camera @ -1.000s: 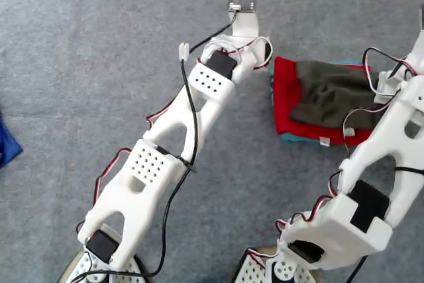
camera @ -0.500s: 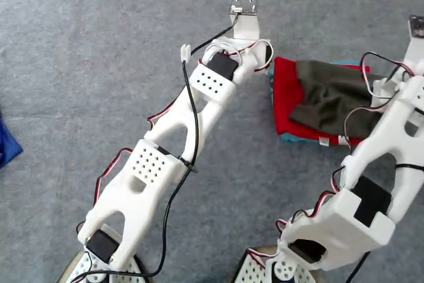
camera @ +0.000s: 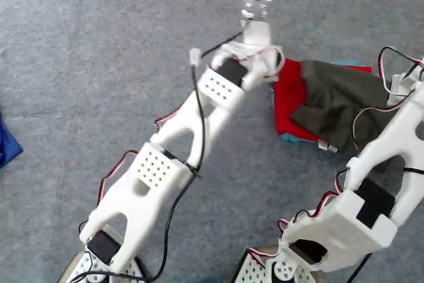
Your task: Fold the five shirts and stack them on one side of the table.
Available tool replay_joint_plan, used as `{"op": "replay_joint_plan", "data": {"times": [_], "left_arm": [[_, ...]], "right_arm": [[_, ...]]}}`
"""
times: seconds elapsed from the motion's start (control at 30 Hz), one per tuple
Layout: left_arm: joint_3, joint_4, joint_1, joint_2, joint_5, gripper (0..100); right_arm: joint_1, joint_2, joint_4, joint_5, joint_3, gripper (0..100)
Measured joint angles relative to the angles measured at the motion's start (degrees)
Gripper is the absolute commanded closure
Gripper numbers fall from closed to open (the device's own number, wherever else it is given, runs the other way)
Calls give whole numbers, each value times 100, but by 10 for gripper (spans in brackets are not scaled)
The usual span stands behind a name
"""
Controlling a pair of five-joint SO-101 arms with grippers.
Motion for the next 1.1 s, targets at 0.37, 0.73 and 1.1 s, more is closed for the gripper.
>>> {"op": "replay_joint_plan", "data": {"times": [0.37,0.73,1.1], "left_arm": [[-70,352,571,53,431,940],[202,422,185,897,475,940],[-1582,1697,44,475,466,937]], "right_arm": [[-9,1978,-1591,-193,-44,975],[-44,2910,-2356,-193,-536,982],[-158,2971,-484,-176,-2356,981]]}}
